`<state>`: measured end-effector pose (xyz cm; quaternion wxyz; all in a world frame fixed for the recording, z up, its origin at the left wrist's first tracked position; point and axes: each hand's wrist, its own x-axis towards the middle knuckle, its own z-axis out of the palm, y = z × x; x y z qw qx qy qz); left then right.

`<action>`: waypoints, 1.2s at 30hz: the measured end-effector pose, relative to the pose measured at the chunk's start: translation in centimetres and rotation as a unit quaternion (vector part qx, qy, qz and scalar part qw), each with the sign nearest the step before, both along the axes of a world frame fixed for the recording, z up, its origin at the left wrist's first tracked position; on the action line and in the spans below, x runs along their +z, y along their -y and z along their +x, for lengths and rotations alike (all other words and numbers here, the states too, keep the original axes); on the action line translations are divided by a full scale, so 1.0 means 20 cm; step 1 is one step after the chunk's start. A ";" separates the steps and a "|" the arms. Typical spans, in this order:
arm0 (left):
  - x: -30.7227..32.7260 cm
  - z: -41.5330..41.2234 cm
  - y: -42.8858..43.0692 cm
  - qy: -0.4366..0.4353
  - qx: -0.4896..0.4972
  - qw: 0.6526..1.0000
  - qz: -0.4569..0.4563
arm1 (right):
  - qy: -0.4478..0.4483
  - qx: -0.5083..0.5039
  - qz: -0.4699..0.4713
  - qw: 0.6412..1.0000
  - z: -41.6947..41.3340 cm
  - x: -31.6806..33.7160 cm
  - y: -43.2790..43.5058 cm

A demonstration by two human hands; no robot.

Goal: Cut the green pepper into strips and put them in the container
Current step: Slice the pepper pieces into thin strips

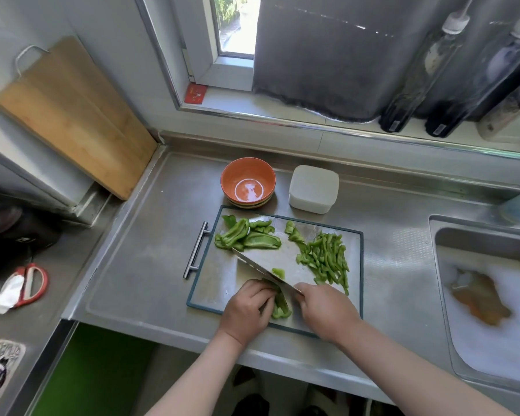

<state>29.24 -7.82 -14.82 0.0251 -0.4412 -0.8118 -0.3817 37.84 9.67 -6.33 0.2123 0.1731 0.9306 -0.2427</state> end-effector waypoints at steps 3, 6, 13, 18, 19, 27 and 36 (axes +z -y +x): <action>0.00 0.00 0.00 0.000 0.007 1.000 -0.003 | -0.029 0.012 0.016 0.999 0.06 0.03 -0.01; 0.00 -0.01 0.00 -0.011 0.002 1.000 -0.008 | -0.054 0.038 0.034 0.997 0.09 0.06 0.02; 0.01 0.00 0.00 -0.009 0.007 1.000 -0.011 | -0.036 0.052 0.057 0.996 0.15 0.12 0.03; 0.00 0.00 0.00 -0.001 0.012 1.000 -0.008 | -0.022 0.051 0.056 0.997 0.15 0.14 0.01; 0.00 0.00 0.00 0.001 0.014 1.000 -0.007 | -0.022 0.050 0.054 0.997 0.14 0.13 0.02; -0.02 -0.01 0.00 0.006 0.016 1.000 0.007 | 0.024 0.035 0.002 0.999 0.06 0.12 -0.03; 0.01 0.01 0.00 0.042 0.001 0.999 -0.007 | 0.029 0.031 -0.003 0.999 -0.13 0.01 0.05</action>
